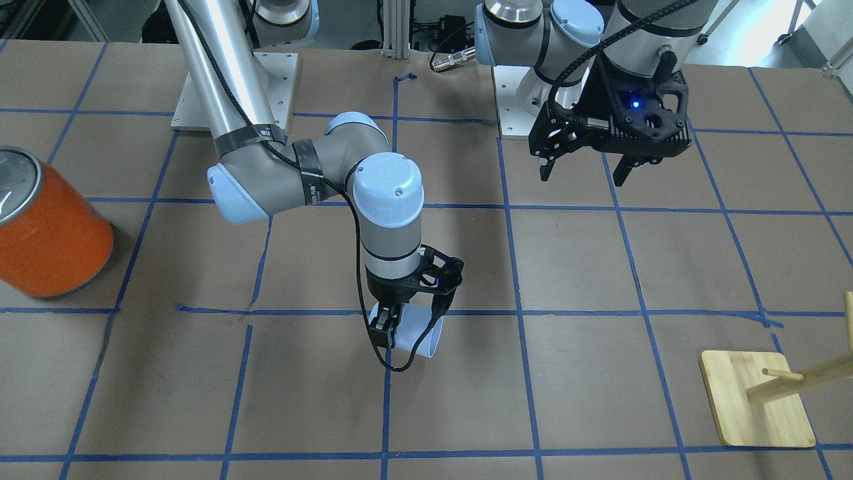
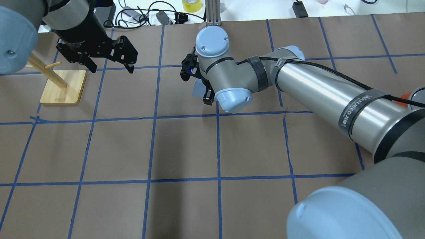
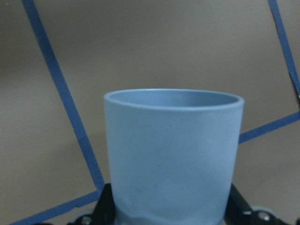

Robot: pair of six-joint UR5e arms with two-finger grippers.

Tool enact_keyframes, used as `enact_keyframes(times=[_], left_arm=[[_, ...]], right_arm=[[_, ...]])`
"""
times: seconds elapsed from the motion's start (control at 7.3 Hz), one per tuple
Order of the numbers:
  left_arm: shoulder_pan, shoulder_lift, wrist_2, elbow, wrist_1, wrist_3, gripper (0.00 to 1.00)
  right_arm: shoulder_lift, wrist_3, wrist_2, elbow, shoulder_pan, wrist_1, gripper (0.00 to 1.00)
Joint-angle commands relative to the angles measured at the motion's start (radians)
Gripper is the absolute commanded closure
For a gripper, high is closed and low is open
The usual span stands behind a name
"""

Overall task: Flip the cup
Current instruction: 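Lift the cup with the right gripper and carry it toward the left arm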

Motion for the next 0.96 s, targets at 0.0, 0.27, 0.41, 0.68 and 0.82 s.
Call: enact_keyframes(times=[0.0, 0.27, 0.41, 0.68, 0.82], left_arm=[[0.0, 0.001, 0.0, 0.0, 0.0, 0.0, 0.0], [0.0, -0.001, 0.0, 0.0, 0.0, 0.0, 0.0], [0.0, -0.001, -0.002, 0.0, 0.0, 0.0, 0.0], [0.0, -0.001, -0.002, 0.0, 0.0, 0.0, 0.0], [-0.001, -0.001, -0.002, 0.0, 0.0, -0.001, 0.0]], right_arm=[[0.01, -0.026, -0.02, -0.003, 0.039, -0.023, 0.54], [0.053, -0.089, -0.071, -0.006, 0.073, -0.055, 0.54], [0.057, -0.094, -0.068, -0.006, 0.082, -0.077, 0.54], [0.058, -0.109, -0.054, -0.005, 0.087, -0.097, 0.54], [0.063, -0.17, -0.019, -0.003, 0.09, -0.101, 0.5]])
